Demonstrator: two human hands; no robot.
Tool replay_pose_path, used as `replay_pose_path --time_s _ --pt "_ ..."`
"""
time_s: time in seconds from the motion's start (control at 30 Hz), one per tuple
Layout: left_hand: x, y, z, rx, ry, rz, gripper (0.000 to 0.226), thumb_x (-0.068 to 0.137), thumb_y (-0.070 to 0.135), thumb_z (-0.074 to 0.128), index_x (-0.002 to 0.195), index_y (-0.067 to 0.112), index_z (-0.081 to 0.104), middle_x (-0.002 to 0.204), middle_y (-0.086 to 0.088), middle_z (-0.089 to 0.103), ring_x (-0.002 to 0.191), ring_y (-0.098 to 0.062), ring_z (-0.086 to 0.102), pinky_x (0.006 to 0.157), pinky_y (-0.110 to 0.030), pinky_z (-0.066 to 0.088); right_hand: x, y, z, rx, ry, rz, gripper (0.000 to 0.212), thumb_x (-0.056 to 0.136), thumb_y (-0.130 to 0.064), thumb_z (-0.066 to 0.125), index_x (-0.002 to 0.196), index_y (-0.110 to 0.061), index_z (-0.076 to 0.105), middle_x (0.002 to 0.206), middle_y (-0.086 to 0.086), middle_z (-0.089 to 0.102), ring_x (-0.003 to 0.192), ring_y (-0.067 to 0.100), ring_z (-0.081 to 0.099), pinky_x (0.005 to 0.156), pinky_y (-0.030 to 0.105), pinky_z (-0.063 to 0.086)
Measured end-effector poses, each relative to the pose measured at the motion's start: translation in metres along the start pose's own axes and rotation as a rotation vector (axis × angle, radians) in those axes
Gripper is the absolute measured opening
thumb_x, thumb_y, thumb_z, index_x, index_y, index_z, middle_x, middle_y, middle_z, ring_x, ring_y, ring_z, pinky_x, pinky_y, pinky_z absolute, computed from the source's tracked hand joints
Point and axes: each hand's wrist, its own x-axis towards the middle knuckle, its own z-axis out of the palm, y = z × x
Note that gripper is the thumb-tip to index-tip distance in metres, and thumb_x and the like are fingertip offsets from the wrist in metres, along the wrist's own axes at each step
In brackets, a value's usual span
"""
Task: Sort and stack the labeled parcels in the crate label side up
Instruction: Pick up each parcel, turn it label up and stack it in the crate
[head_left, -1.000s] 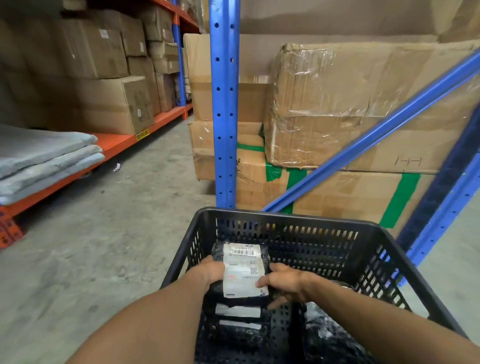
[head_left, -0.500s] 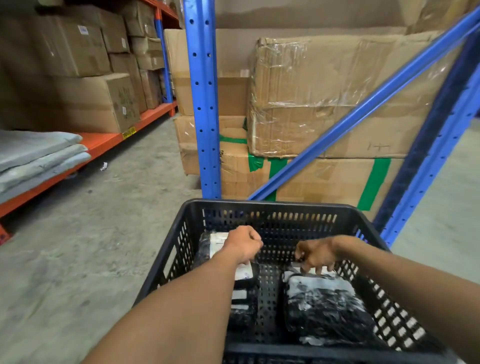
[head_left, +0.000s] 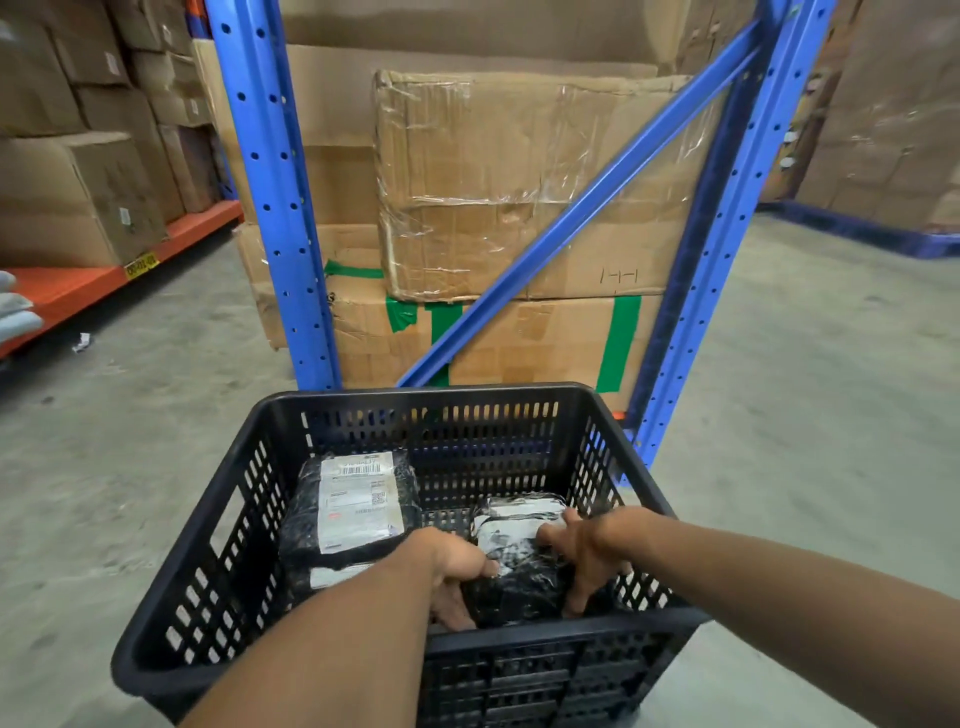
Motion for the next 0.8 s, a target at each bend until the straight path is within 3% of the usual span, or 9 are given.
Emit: replay_pose_path --time_s 0.1,0.2,0.3,0.43,0.5,0.57,0.7,0.8 --pt "-0.002 0.007 0.005 -0.099 0.061 0.050 0.056 0.097 0.039 0.052 0.138 0.006 0.032 0.144 -0.020 0.047 0.086 -0.023 0.068 0.058 -0.030 0.061 0.003 -0.003 0.011 0.023 0.050 -0.024 0.106 0.081 -0.044 0.077 0.158 -0.020 0.008 0.164 0.015 0.016 0.146 0.039 0.037 0.115 0.055 0.037" --pt "-0.013 0.014 -0.001 -0.164 0.087 0.067 0.052 0.088 0.045 0.064 0.120 0.006 0.053 0.095 -0.012 0.067 0.060 -0.016 0.066 0.052 -0.029 0.060 0.002 0.005 0.007 0.177 0.059 -0.034 0.107 0.075 -0.044 0.082 0.154 -0.017 0.017 0.157 0.013 0.034 0.142 0.033 0.042 0.117 0.048 0.038" --pt "-0.028 0.027 -0.010 -0.206 0.059 0.125 0.046 0.084 0.053 0.064 0.083 0.007 0.060 0.053 -0.004 0.065 0.043 -0.011 0.059 0.044 -0.022 0.054 -0.003 0.017 -0.001 0.336 0.138 -0.044 0.105 0.065 -0.046 0.089 0.146 -0.016 0.030 0.147 0.007 0.051 0.136 0.027 0.051 0.116 0.039 0.040" --pt "-0.048 0.046 -0.021 -0.214 0.148 0.251 0.053 0.083 0.066 0.054 0.091 0.014 0.059 0.070 -0.001 0.056 0.060 -0.013 0.060 0.053 -0.024 0.056 -0.008 0.023 -0.014 0.402 0.267 -0.051 0.094 0.070 -0.040 0.084 0.148 -0.017 0.037 0.133 0.008 0.064 0.114 0.025 0.066 0.101 0.037 0.054" --pt "-0.052 0.050 -0.030 -0.285 0.161 0.344 0.058 0.087 0.070 0.042 0.100 0.016 0.057 0.083 -0.003 0.058 0.078 -0.018 0.063 0.066 -0.033 0.057 -0.012 0.029 -0.024 0.616 0.245 -0.093 0.078 0.075 -0.042 0.078 0.140 -0.015 0.045 0.118 0.012 0.071 0.084 0.025 0.073 0.074 0.036 0.064" --pt "-0.055 0.051 -0.043 -0.410 0.199 0.432 0.060 0.090 0.069 0.035 0.110 0.018 0.060 0.099 -0.005 0.061 0.091 -0.021 0.060 0.079 -0.039 0.055 -0.019 0.037 -0.034 0.879 0.200 -0.145 0.068 0.073 -0.041 0.073 0.130 -0.015 0.045 0.106 0.016 0.076 0.065 0.027 0.074 0.049 0.028 0.061" --pt "-0.062 0.046 -0.068 -0.502 0.424 0.475 0.067 0.092 0.065 0.036 0.143 0.022 0.046 0.145 -0.007 0.049 0.132 -0.029 0.046 0.104 -0.045 0.044 -0.026 0.040 -0.047 1.227 0.204 -0.279 0.070 0.075 -0.037 0.071 0.132 -0.005 0.046 0.111 0.021 0.077 0.079 0.038 0.077 0.050 0.028 0.061" --pt "-0.069 0.027 -0.082 -0.546 0.276 0.449 0.072 0.084 0.074 0.039 0.128 0.021 0.059 0.133 -0.012 0.058 0.129 -0.034 0.052 0.109 -0.052 0.041 -0.025 0.028 -0.059 1.421 0.176 -0.366 0.074 0.073 -0.038 0.073 0.135 -0.007 0.046 0.125 0.023 0.071 0.096 0.049 0.073 0.053 0.031 0.061"
